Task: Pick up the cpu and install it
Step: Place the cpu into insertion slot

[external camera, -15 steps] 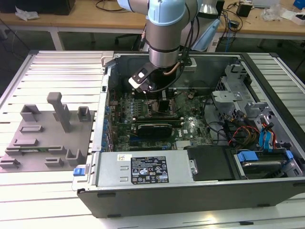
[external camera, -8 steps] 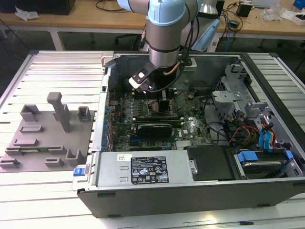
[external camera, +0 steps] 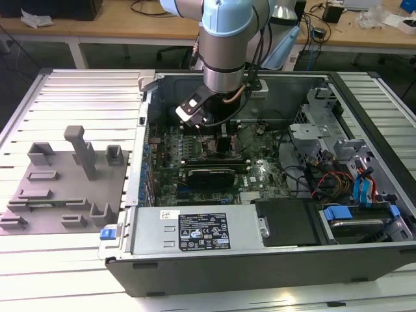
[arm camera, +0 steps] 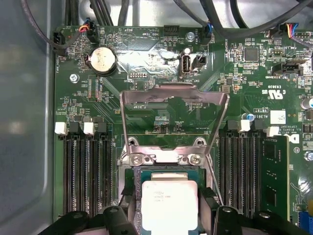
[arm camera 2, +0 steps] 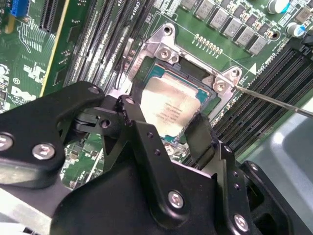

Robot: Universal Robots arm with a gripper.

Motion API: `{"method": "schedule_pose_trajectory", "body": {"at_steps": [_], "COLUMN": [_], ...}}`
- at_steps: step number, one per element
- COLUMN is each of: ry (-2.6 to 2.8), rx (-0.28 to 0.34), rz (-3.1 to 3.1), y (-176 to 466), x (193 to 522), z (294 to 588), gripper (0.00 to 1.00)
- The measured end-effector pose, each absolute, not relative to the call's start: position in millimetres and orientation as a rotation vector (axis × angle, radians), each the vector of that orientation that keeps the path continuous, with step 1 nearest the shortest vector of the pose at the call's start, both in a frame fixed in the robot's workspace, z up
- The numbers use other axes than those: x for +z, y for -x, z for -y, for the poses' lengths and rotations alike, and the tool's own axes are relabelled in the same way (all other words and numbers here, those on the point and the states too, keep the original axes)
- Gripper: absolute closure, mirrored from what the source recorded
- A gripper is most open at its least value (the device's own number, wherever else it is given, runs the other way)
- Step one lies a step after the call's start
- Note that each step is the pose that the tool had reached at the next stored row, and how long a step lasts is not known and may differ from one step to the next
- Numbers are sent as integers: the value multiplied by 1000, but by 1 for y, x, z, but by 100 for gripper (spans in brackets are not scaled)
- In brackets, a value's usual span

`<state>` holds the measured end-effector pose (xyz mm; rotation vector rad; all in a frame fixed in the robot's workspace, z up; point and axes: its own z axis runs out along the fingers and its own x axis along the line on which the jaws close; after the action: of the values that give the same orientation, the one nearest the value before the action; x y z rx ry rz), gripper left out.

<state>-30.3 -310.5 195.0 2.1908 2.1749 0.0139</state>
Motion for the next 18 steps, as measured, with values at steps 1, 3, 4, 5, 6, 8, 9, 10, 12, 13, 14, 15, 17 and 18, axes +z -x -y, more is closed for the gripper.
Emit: {"method": "schedule_pose_trajectory", "body": {"at_steps": [1, 3, 4, 5, 6, 8, 9, 10, 12, 13, 14, 15, 17, 18], "ry": [-2192, -2194, -2194, -2194, -2194, -2194, -2194, -2194, -2194, -2194, -2194, -2194, -2194, -2194], "rx": [17, 21, 21, 21, 21, 21, 21, 21, 21, 21, 21, 21, 21, 21], "rz": [-2177, -2177, -2178, -2178, -2178, -2178, -2178, -2178, -2178, -2178, -2178, -2178, -2178, -2178], "y": [30, 30, 30, 30, 30, 30, 30, 30, 30, 30, 30, 30, 30, 30], "x": [195, 195, 196, 196, 197, 197, 198, 199, 202, 203, 203, 203, 203, 203], "z": [310, 310, 310, 310, 310, 310, 310, 310, 310, 310, 310, 310, 310, 310], "gripper": [38, 38, 38, 38, 38, 38, 38, 38, 38, 38, 38, 38, 38, 38]}}
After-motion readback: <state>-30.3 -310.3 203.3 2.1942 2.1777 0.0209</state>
